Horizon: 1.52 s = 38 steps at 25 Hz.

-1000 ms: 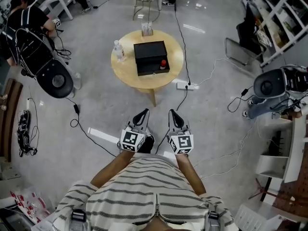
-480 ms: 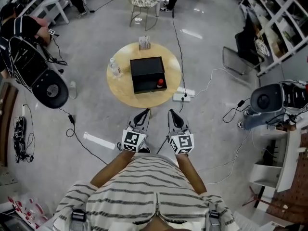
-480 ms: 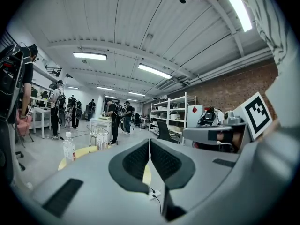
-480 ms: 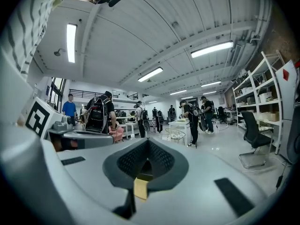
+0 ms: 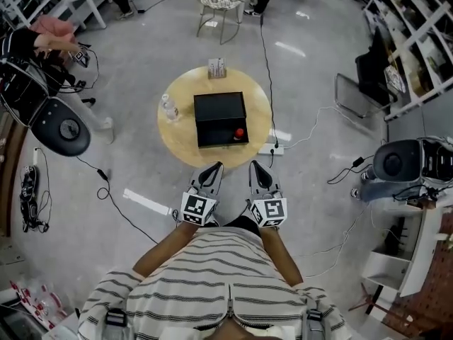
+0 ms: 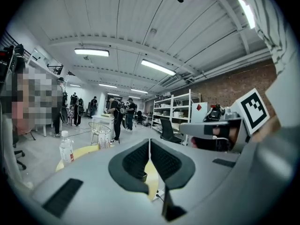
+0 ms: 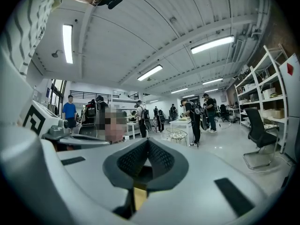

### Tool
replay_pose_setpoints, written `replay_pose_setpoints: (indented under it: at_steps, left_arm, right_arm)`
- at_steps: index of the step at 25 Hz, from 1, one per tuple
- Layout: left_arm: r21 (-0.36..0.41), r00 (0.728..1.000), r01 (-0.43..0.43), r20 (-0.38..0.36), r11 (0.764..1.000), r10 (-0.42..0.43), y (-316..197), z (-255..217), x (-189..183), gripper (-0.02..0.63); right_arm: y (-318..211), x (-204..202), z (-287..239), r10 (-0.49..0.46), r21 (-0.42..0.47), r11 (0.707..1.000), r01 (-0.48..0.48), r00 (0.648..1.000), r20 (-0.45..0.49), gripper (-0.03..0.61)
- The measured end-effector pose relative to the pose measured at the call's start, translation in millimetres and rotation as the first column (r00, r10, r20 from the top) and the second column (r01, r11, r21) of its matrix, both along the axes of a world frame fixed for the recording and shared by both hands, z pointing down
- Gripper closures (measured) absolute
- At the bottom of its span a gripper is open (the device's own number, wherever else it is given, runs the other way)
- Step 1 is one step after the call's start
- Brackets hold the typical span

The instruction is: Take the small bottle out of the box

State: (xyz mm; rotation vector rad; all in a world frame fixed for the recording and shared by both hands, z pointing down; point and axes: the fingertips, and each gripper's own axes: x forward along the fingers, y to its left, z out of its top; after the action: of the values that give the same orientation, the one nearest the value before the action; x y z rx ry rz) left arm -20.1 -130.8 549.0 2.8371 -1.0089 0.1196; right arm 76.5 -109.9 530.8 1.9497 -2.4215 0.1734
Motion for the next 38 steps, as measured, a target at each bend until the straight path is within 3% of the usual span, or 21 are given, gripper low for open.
replay_pose_setpoints:
  at_steps: [15,29,38]
  left_arm:
    - [-0.006,0.986,0.165,0.035,0.986,-0.165,-54.2,13.5,58.6,0.589]
    - [-0.091,0.977,0.168,0.147,0.982,-0.154,-79.8,74.5,92.3,0.584]
    - [-0.165,0.968,0.197,0.191,0.966,-0.164,-90.7,100.8,101.9,0.491]
  right_arm:
    - [-64.4,61.2,2.1,-0.170,0.007,0.985,0.170,0.985,-0.021,0.566]
    - [-77.1,74.2,20.2,-0.244,-0.028,0.969,0.244,0.970,-0.007,0.566]
    - [-82.2,79.1,27.6,-0.252,-0.038,0.967,0.252,0.968,0.020,0.566]
